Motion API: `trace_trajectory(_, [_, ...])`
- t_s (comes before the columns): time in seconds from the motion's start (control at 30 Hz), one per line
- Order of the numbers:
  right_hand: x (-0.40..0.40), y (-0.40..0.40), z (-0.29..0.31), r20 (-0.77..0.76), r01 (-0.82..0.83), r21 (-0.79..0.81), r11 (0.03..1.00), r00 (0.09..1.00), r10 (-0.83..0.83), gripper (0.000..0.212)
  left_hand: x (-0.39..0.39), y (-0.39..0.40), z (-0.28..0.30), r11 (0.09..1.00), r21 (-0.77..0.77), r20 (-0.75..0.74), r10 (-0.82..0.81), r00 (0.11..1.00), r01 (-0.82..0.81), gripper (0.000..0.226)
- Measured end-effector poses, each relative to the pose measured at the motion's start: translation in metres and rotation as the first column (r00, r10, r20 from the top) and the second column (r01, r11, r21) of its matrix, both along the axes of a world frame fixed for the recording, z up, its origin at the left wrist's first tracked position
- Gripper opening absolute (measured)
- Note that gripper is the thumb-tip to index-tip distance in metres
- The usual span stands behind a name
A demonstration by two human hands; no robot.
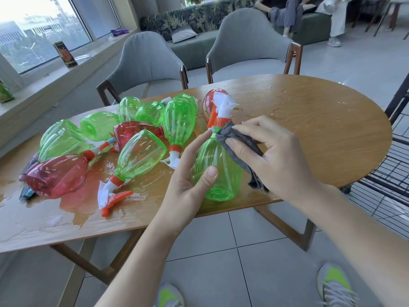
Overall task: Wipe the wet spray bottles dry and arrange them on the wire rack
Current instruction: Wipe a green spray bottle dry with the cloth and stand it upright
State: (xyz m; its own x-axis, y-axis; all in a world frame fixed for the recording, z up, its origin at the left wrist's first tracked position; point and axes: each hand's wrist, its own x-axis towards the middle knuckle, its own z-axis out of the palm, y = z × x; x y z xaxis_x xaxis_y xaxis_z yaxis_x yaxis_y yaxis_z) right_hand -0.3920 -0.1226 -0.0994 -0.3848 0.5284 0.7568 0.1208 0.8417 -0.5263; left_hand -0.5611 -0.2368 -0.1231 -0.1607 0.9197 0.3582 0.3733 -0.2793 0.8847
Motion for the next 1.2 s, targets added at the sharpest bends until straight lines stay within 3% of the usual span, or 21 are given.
trace_trajectory(0.2, [0.001, -0.006, -0.005, -0.103, 0.071, -0.187, 0.98, 0.99, -0.091, 0.018, 0.005, 0.003, 0.001, 1.0, -0.016, 0.021, 0.003, 1.0, -0.002, 0.049])
trace_trajectory(0.33, [0.004, -0.006, -0.005, -0.145, 0.009, -0.328, 0.945, 0.988, -0.06, 0.012, 0.002, 0.003, -0.001, 1.0, -0.029, 0.037, 0.006, 0.999, -0.005, 0.049])
trace_trajectory(0.47, [0.004, -0.007, -0.007, -0.186, -0.095, -0.421, 0.902, 0.982, 0.016, 0.013, -0.006, 0.005, -0.002, 0.998, -0.047, 0.148, -0.033, 0.988, 0.04, 0.048])
trace_trajectory(0.57, [0.006, -0.007, -0.014, -0.145, -0.112, -0.375, 0.92, 0.988, 0.061, 0.018, -0.008, 0.005, -0.003, 0.998, -0.061, 0.205, -0.019, 0.979, 0.033, 0.054])
trace_trajectory(0.77, [0.01, -0.006, -0.019, -0.098, -0.122, -0.225, 0.967, 0.99, 0.102, 0.02, -0.007, 0.007, -0.004, 0.998, -0.064, 0.184, 0.015, 0.983, -0.003, 0.079])
trace_trajectory(0.97, [0.009, 0.002, -0.017, -0.117, -0.135, -0.214, 0.967, 0.987, 0.112, 0.02, -0.007, 0.01, -0.004, 0.995, -0.081, 0.222, -0.031, 0.974, 0.05, 0.077])
trace_trajectory(1.2, [0.009, -0.004, -0.03, -0.044, -0.111, -0.077, 0.991, 0.993, 0.107, 0.024, -0.01, 0.011, -0.006, 0.996, -0.091, 0.292, 0.024, 0.956, 0.002, 0.077])
